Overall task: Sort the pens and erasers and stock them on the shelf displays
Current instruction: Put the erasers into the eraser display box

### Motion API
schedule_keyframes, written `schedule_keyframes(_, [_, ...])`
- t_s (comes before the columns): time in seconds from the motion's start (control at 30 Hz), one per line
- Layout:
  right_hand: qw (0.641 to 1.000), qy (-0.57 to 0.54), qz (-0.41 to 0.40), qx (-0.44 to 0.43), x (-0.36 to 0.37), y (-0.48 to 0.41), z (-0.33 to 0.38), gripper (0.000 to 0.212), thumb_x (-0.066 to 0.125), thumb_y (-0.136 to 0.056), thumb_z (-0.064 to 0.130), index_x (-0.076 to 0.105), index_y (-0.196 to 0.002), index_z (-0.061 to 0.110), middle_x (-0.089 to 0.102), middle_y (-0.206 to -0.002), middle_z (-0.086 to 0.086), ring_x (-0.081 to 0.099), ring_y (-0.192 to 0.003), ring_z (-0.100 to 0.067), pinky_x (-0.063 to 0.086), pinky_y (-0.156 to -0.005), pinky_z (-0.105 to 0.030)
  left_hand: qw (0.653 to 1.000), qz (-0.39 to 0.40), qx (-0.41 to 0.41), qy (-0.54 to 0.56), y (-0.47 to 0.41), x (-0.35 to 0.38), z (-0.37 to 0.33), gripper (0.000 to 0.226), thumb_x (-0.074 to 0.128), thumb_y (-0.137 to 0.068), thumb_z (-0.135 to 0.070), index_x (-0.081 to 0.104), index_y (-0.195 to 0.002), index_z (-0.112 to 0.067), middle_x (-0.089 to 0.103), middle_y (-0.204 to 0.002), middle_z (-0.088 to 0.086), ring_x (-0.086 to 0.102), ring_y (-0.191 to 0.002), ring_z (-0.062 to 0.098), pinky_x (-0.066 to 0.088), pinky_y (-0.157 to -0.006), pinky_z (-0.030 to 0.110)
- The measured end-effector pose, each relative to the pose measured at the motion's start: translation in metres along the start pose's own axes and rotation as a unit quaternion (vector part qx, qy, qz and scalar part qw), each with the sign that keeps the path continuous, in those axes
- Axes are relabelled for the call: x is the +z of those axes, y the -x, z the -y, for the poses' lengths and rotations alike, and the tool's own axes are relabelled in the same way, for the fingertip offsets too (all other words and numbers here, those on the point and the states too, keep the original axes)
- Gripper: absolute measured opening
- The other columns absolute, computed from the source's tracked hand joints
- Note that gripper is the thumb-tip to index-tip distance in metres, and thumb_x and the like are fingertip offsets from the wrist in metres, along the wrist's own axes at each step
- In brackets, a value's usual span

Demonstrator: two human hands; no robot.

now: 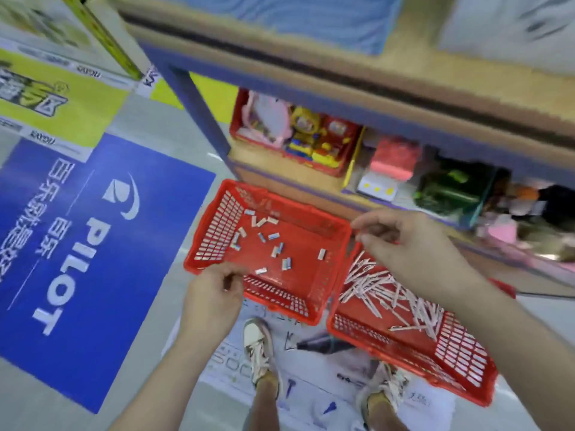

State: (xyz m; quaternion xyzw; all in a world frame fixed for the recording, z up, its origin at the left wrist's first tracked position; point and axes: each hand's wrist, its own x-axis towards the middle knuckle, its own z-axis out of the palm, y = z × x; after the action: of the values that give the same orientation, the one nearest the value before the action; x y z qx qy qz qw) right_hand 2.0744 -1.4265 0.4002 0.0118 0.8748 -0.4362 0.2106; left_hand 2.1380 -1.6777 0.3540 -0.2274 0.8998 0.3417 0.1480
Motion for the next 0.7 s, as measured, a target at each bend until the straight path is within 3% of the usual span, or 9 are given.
schedule_keyframes(0.1, [1.0,0.018,0.009,0.024,0.08,-0.03,-0.016,0.029,0.063,-0.084,0.005,0.067,-0.095,0.031,0.065,-0.078,0.012,0.06,-0.069,-0.005,0.047,-0.074,-0.022,0.999,0.023,-0.004,-0.031,-0.04,-0.004,0.064,0.023,0.054,-0.088,-0.007,0.072,-0.096,-0.02,0.068,-0.093,-0.005,0.062,-0.088,0.017,0.048,-0.079,0.028])
schedule_keyframes(0.3, [0.989,0.06,0.054,0.121,0.217,-0.084,-0.091,0.046,0.067,-0.079,0.009,0.058,-0.122,0.025,0.061,-0.096,0.0,0.063,-0.082,-0.021,0.05,-0.085,-0.036,0.994,0.054,0.007,-0.096,-0.12,0.023,0.171,0.027,0.054,-0.086,-0.007,0.069,-0.103,-0.02,0.068,-0.1,-0.002,0.062,-0.092,0.021,0.049,-0.082,0.031])
schedule_keyframes(0.47, [0.976,0.118,0.078,0.165,0.295,-0.133,-0.177,0.059,0.071,-0.077,0.019,0.048,-0.132,0.024,0.057,-0.102,-0.005,0.059,-0.091,-0.024,0.046,-0.085,-0.032,0.978,0.118,0.077,-0.155,-0.193,0.11,0.226,0.032,0.05,-0.082,-0.007,0.068,-0.106,-0.019,0.068,-0.105,0.004,0.062,-0.097,0.024,0.046,-0.084,0.03])
schedule_keyframes(0.7, [0.959,0.179,0.095,0.196,0.398,-0.214,-0.296,0.071,0.067,-0.081,0.025,0.032,-0.143,0.025,0.049,-0.133,-0.016,0.049,-0.121,-0.032,0.042,-0.096,-0.033,0.936,0.187,0.197,-0.226,-0.295,0.276,0.254,0.042,0.052,-0.087,-0.02,0.052,-0.129,-0.023,0.063,-0.116,0.01,0.058,-0.109,0.031,0.045,-0.087,0.037])
